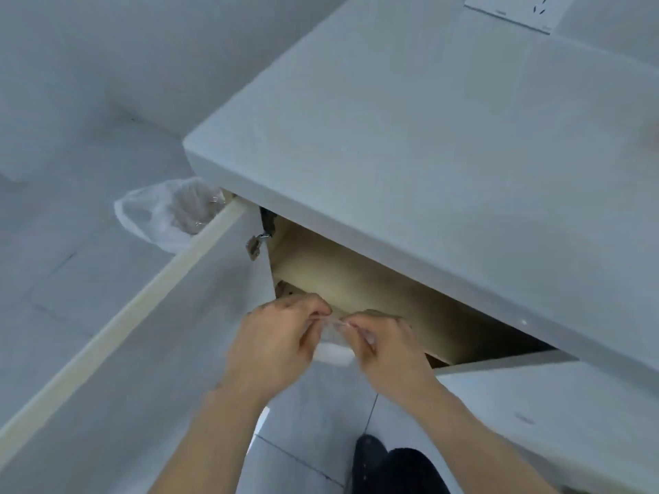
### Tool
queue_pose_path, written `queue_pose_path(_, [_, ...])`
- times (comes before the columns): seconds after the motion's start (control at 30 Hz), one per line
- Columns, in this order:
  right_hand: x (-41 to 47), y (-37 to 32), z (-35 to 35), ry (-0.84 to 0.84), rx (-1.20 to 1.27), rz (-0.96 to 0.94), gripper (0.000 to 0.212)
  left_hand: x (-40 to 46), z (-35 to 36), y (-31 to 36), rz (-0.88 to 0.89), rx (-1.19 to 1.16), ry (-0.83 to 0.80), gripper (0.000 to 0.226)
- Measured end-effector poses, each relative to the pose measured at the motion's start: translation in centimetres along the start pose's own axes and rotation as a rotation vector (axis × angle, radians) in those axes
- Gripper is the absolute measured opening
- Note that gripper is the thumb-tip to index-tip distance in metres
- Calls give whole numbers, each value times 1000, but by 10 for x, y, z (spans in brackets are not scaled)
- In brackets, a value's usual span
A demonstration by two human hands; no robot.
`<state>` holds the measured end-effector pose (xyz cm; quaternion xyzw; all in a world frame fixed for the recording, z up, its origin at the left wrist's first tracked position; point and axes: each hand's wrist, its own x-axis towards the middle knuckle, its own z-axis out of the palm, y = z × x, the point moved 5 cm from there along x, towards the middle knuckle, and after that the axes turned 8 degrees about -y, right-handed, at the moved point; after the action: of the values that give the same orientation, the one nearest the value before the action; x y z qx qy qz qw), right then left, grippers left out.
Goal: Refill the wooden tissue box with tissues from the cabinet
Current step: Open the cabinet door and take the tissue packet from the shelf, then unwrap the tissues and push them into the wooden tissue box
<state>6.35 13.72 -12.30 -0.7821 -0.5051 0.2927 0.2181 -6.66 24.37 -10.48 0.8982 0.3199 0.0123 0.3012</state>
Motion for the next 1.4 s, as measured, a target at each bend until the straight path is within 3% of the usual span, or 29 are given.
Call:
queue_pose_path(0.13, [-58, -44, -4, -120, 300, 295, 36, -60, -81, 13, -92, -215, 102, 21])
queue_pose_path(0.3, [-121, -123, -21, -178, 718, 504, 23, -128, -170, -19, -350, -220, 347, 39])
queue_pose_path(0.37, [-137, -147, -32, -147, 777, 530, 25, -152, -175, -53, -572, -230, 286, 59])
queue_pose_path(0.5, [-161, -167, -50, -96, 771, 600, 30, -210, -132, -99, -966, -299, -113, 84])
queue_pose_path(0.6, [-180, -168, -69, -62, 747, 628, 28, -230, -112, -90, -967, -294, -227, 76])
queue_pose_path(0.83, [-224, -163, -118, 1, 744, 588, 22, -238, -74, 12, -939, -699, -328, 75])
queue_pose_path(0.97, [-247, -145, -142, 60, 778, 608, 15, -226, -43, 71, -982, -968, -416, 91])
queue_pose_path(1.17, [-263, -92, -194, 131, 773, 661, 21, -172, -31, 190, -865, -1162, -474, 46])
queue_pose_path(1.23, [-267, -75, -217, 135, 812, 652, 23, -148, -37, 217, -789, -1067, -403, 39])
queue_pose_path(1.33, [-259, -50, -261, 122, 894, 606, 24, -105, -74, 249, -668, -681, -123, 26])
queue_pose_path(1.4, [-254, -23, -309, 126, 980, 537, 21, -63, -104, 313, -522, -623, 29, 21])
